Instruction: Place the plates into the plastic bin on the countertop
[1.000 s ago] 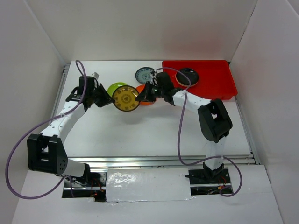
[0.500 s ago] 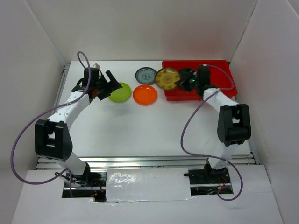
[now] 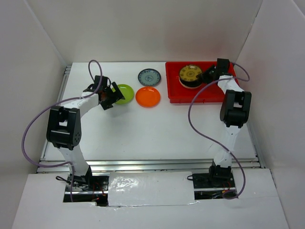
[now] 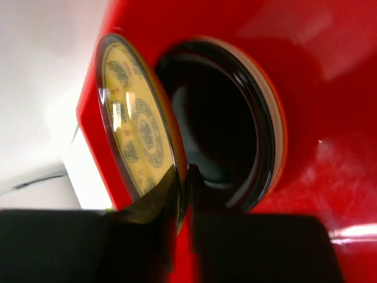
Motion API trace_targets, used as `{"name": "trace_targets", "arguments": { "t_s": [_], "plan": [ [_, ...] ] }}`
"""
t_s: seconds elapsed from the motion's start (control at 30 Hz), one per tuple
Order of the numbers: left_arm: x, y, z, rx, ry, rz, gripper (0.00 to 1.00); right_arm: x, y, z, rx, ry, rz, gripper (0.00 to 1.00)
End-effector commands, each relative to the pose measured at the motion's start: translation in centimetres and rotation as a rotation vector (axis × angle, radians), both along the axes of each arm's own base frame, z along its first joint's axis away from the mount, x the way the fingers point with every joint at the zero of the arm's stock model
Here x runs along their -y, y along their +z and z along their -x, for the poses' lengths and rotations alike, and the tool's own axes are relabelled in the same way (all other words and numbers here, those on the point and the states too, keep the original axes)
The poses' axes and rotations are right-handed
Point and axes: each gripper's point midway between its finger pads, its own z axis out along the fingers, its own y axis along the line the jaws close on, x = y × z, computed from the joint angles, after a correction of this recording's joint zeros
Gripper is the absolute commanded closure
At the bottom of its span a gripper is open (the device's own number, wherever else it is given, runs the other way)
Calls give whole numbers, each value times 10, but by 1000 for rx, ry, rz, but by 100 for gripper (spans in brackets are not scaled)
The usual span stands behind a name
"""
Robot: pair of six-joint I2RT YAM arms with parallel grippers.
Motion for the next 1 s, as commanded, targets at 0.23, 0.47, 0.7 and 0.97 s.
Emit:
{"name": "trace_targets", "arguments": {
  "t_s": [0.23, 0.47, 0.7, 0.97],
  "plan": [
    [-13, 28, -13, 76, 36, -54, 1, -16, 69, 23, 112, -3, 16, 0],
    [-13, 5, -14, 11, 48, -56, 1, -23, 140, 78, 177, -79, 162, 0],
    [-25, -13, -26, -20, 105, -105, 5, -82, 181, 136, 311, 117, 100, 0],
    [-32, -35, -49, -17, 154, -111, 22, -144, 206, 206, 456, 322, 86, 0]
  ]
}}
